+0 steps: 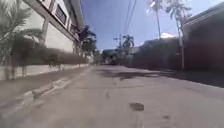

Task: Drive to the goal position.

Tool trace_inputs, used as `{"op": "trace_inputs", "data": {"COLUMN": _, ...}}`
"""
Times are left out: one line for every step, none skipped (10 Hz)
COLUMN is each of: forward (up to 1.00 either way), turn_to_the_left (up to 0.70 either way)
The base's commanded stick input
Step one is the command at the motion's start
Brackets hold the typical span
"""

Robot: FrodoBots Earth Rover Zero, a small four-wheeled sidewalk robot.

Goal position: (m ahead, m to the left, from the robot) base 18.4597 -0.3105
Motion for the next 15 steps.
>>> {"op": "trace_inputs", "data": {"forward": 1.00, "turn_to_the_left": 0.00}}
{"op": "trace_inputs", "data": {"forward": 1.00, "turn_to_the_left": -0.01}}
{"op": "trace_inputs", "data": {"forward": 1.00, "turn_to_the_left": -0.01}}
{"op": "trace_inputs", "data": {"forward": 1.00, "turn_to_the_left": -0.01}}
{"op": "trace_inputs", "data": {"forward": 1.00, "turn_to_the_left": -0.01}}
{"op": "trace_inputs", "data": {"forward": 1.00, "turn_to_the_left": -0.01}}
{"op": "trace_inputs", "data": {"forward": 1.00, "turn_to_the_left": -0.01}}
{"op": "trace_inputs", "data": {"forward": 1.00, "turn_to_the_left": -0.01}}
{"op": "trace_inputs", "data": {"forward": 1.00, "turn_to_the_left": -0.01}}
{"op": "trace_inputs", "data": {"forward": 1.00, "turn_to_the_left": -0.01}}
{"op": "trace_inputs", "data": {"forward": 1.00, "turn_to_the_left": -0.02}}
{"op": "trace_inputs", "data": {"forward": 1.00, "turn_to_the_left": -0.01}}
{"op": "trace_inputs", "data": {"forward": 1.00, "turn_to_the_left": -0.02}}
{"op": "trace_inputs", "data": {"forward": 1.00, "turn_to_the_left": -0.02}}
{"op": "trace_inputs", "data": {"forward": 1.00, "turn_to_the_left": -0.01}}
